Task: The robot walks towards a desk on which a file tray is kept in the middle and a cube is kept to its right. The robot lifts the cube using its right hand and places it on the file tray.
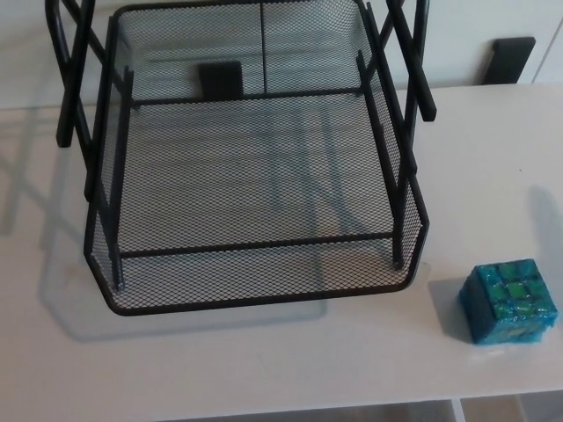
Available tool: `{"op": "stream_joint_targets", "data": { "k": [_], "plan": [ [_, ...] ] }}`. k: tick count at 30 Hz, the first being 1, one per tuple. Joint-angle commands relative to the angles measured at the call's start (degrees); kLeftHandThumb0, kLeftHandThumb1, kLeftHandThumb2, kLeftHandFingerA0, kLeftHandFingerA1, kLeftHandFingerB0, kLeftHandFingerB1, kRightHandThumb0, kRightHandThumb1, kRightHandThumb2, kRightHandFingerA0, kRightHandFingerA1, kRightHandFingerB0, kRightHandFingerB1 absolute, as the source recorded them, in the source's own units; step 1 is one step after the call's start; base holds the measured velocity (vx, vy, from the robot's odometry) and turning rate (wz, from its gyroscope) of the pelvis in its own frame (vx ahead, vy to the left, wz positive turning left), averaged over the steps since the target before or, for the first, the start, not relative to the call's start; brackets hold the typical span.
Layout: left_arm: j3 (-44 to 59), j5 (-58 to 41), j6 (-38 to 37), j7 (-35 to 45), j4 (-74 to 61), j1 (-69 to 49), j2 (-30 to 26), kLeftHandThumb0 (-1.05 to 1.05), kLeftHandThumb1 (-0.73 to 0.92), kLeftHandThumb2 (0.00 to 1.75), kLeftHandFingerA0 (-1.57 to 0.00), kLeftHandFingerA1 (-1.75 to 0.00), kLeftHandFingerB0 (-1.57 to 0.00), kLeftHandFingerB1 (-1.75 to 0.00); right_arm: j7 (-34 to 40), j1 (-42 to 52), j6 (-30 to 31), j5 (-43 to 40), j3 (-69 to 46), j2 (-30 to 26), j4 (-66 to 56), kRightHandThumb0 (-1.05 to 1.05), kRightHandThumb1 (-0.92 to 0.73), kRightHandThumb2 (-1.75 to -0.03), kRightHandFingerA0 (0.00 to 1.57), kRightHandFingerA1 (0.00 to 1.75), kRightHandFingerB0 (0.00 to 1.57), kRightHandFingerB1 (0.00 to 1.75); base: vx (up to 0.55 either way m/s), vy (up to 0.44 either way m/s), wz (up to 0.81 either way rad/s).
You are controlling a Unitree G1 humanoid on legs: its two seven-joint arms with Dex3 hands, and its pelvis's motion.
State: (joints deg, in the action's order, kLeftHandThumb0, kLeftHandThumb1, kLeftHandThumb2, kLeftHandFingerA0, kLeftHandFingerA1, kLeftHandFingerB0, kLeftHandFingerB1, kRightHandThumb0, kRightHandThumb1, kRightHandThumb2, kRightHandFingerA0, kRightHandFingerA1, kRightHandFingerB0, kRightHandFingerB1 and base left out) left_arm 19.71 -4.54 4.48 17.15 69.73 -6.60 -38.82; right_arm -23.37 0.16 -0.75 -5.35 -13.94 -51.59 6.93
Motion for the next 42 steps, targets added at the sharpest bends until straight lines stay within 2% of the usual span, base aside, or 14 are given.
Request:
{"op": "stream_joint_targets", "data": {
  "k": [1,5,9,16,17,21,22,27,35,36,38,39,40,42],
  "plan": [
    [-6.5,4.5,-5.3,3.3,-1.8,-0.7,0.5,-0.94,0.74,0.67,-0.64,-0.97,-0.34,-0.87,-8.3,1.2,0.1,8.3,13.9,-0.8,-11.9,-0.64,-0.54,-0.59,0.11,0.41,0.02,0.20,0.00,0.000,0.00],
    [-7.5,3.4,-4.3,2.8,-2.6,-1.2,0.4,-0.96,0.73,0.67,-0.63,-1.01,-0.32,-0.92,-8.5,-0.9,1.8,10.0,17.6,-1.2,-12.2,-0.64,-0.38,-0.78,0.09,0.52,0.00,0.16,0.00,0.000,0.00],
    [-8.0,2.6,-4.7,2.7,-1.6,-0.5,1.4,-0.96,0.74,0.66,-0.66,-0.98,-0.33,-0.91,-11.6,-4.8,5.0,11.9,22.4,-1.7,-10.7,-0.65,-0.38,-0.75,0.00,0.22,0.02,0.10,0.00,0.000,0.00],
    [-8.6,3.2,-7.2,0.6,3.2,2.4,3.5,-1.01,0.73,0.63,-0.55,-0.92,-0.38,-0.80,-12.9,-9.2,7.1,19.1,29.2,-1.0,-10.1,-0.76,-0.43,-0.75,0.00,0.06,0.00,0.00,0.00,0.000,0.00],
    [-8.6,3.2,-7.4,1.1,2.9,2.3,3.4,-1.01,0.51,1.11,-0.65,-0.94,-0.29,-0.73,-12.8,-9.6,7.3,19.4,29.6,-0.8,-9.8,-0.76,-0.43,-0.74,0.00,0.04,0.00,0.00,0.00,0.000,0.00],
    [-9.0,3.1,-7.7,2.1,1.6,1.6,3.0,-1.02,0.52,0.97,-0.57,-0.94,-0.44,-0.84,-11.8,-10.1,6.7,21.0,30.3,-0.4,-9.7,-0.75,-0.43,-0.75,0.00,0.06,0.00,0.02,0.00,0.000,0.00],
    [-9.2,3.0,-7.5,2.6,0.4,1.0,2.8,-0.97,0.75,0.64,-0.56,-1.01,-0.46,-0.89,-11.2,-10.5,6.7,20.8,30.2,0.7,-10.1,-0.75,-0.43,-0.75,0.00,0.06,0.00,0.03,0.00,0.000,0.00],
    [-9.3,2.9,-7.7,2.4,-0.2,-0.2,2.8,-0.95,0.75,0.66,-0.51,-1.05,-0.41,-0.92,-11.1,-9.5,6.6,21.2,29.2,2.4,-12.6,-0.77,-0.44,-0.76,0.00,0.03,0.00,0.04,0.00,0.000,0.00],
    [-9.6,2.7,-6.6,2.9,-1.2,-0.4,2.6,-0.95,0.74,0.70,-0.42,-1.08,-0.35,-0.93,-6.3,-5.2,3.6,23.7,28.1,6.1,-12.4,-0.58,-0.35,-0.76,0.01,0.35,0.05,0.25,0.00,0.000,0.00],
    [-9.7,2.8,-6.6,2.9,-1.4,-0.4,2.7,-0.95,0.75,0.69,-0.45,-1.04,-0.37,-0.90,-5.0,-4.8,2.8,23.8,27.6,6.9,-11.8,-0.54,-0.50,-0.56,0.10,0.37,0.08,0.25,0.00,0.000,0.00],
    [-9.8,2.8,-6.5,3.0,-1.6,-0.4,2.7,-0.95,0.75,0.69,-0.45,-1.04,-0.37,-0.90,-4.6,-4.5,2.3,24.0,27.2,7.5,-11.4,-0.54,-0.50,-0.56,0.10,0.37,0.08,0.25,0.00,0.000,0.00],
    [-10.3,3.1,-6.3,3.0,-1.6,-0.3,2.8,-0.95,0.74,0.69,-0.43,-1.05,-0.37,-0.91,0.9,-4.0,1.0,29.9,28.8,8.4,-10.7,-0.57,-0.56,-0.59,0.30,0.41,0.12,0.23,0.00,0.000,0.00],
    [-10.5,3.3,-6.3,2.9,-1.8,-0.3,2.9,-0.96,0.74,0.68,-0.46,-1.02,-0.39,-0.89,3.0,-4.0,0.2,32.0,29.5,8.8,-9.9,-0.64,-0.46,-0.78,0.31,0.52,0.06,0.34,0.00,0.000,0.00],
    [-11.6,4.3,-7.1,2.3,-2.8,-1.2,2.6,-0.97,0.76,0.68,-0.45,-1.05,-0.40,-0.91,5.6,-4.3,0.1,36.9,32.0,8.8,-8.8,-0.59,-0.46,-0.77,0.34,0.54,0.06,0.29,0.00,0.000,0.00]
  ]
}}
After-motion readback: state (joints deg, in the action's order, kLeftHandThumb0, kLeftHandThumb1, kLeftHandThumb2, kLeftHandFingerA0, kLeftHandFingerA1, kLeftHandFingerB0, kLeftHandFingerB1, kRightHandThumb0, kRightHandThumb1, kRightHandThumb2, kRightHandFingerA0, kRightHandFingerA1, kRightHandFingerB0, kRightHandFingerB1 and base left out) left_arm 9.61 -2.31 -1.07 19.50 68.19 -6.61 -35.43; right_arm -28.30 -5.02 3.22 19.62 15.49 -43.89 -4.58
